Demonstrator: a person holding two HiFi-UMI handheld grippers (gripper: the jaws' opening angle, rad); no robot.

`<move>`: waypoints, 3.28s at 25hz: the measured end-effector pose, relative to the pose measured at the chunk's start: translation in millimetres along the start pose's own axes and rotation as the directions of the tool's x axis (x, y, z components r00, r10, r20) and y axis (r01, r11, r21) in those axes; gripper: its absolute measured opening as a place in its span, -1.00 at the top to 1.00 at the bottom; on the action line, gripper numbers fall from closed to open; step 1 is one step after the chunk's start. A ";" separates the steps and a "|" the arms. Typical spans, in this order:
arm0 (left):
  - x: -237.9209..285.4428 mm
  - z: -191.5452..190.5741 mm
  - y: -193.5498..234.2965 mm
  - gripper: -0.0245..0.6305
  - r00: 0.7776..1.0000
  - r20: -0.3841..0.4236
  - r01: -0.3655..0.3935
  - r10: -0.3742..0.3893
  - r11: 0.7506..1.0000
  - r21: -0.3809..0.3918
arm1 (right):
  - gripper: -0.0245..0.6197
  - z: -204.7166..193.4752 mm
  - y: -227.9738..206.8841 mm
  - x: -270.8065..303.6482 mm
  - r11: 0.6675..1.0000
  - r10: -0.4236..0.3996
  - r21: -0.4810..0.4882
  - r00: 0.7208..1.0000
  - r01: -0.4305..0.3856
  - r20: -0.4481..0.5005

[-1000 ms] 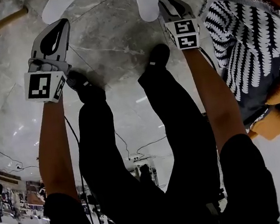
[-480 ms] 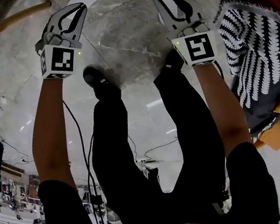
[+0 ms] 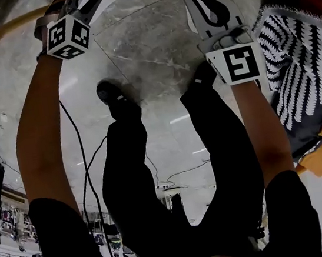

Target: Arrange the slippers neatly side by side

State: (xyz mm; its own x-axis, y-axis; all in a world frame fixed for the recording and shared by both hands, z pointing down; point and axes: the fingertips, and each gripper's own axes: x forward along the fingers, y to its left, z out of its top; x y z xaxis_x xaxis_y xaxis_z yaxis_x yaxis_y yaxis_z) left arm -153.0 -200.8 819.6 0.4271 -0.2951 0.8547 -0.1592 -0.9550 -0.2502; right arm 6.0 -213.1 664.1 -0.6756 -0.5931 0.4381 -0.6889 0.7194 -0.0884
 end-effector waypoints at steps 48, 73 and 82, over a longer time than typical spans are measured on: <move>45.3 94.7 -42.5 0.86 0.987 -0.119 -0.158 0.105 0.749 -0.643 | 0.80 -29.7 -89.0 -106.8 0.991 -0.116 0.054 0.992 0.119 -0.056; 127.9 124.6 -104.5 0.86 0.993 -0.100 -0.115 0.059 0.589 -0.800 | 0.80 -63.0 -110.3 -126.2 0.987 -0.132 0.086 0.989 0.137 -0.069; 97.9 127.7 -118.4 0.38 0.996 -0.090 -0.079 0.012 0.614 -0.786 | 0.80 -43.3 -99.6 -132.2 0.987 -0.133 0.081 0.988 0.139 -0.073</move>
State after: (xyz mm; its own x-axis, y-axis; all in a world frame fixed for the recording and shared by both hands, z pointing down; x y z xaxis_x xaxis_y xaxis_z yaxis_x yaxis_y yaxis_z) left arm 21.3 -120.4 874.8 0.3429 -0.3030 0.8892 -0.8307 -0.5397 0.1365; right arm 175.2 -190.7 653.7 -0.5569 -0.6557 0.5098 -0.7950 0.5986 -0.0986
